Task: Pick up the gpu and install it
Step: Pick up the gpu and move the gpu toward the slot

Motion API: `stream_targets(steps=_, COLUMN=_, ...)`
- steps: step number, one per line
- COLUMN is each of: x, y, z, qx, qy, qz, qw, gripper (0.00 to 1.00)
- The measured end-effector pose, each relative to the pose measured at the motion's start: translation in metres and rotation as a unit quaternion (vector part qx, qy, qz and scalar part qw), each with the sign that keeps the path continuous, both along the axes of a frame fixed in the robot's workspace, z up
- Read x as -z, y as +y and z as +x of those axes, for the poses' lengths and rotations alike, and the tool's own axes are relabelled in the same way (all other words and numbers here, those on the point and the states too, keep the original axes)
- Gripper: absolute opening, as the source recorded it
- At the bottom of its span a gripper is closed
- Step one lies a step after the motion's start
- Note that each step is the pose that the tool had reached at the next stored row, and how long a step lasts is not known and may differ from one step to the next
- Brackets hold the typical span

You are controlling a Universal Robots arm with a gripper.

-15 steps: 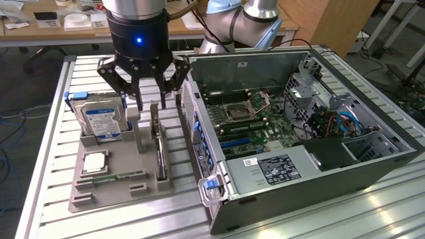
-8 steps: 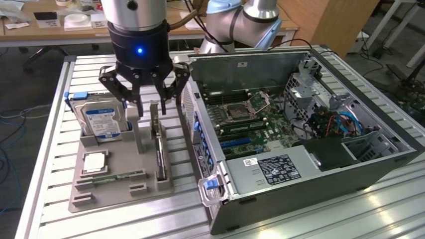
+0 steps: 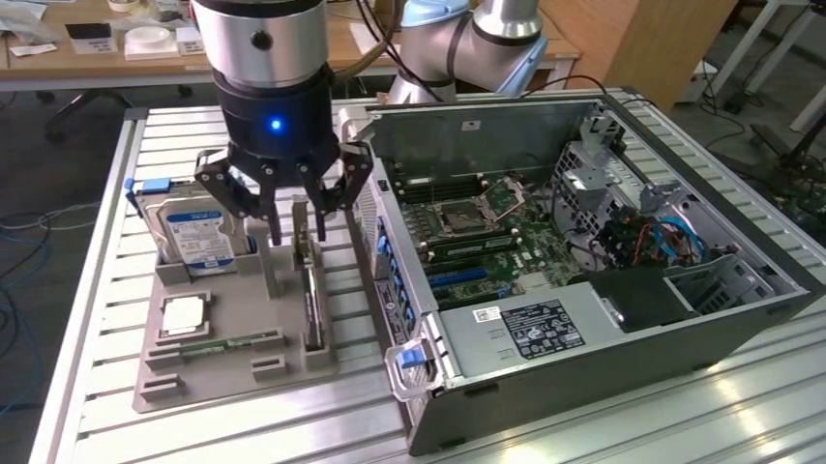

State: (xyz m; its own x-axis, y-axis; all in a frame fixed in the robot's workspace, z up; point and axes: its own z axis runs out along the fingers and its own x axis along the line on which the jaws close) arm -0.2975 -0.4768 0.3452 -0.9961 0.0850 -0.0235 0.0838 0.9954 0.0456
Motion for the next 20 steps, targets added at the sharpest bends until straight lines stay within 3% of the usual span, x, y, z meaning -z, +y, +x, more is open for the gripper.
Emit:
stream_targets(steps=10, x=0.0179, y=0.0001, z=0.001, qx=0.000, qy=0.0000, qz=0.0002, qw=1.0000, gripper=0.47)
stream_targets(steps=14, x=0.0186, y=0.0001, z=0.001, qx=0.000, qy=0.0001, qz=0.0000, qw=1.0000, gripper=0.47)
stream_targets(steps=20, x=0.0289, y=0.0008, z=0.001, qx=0.000, qy=0.0000, qz=0.0001, qw=1.0000, gripper=0.47)
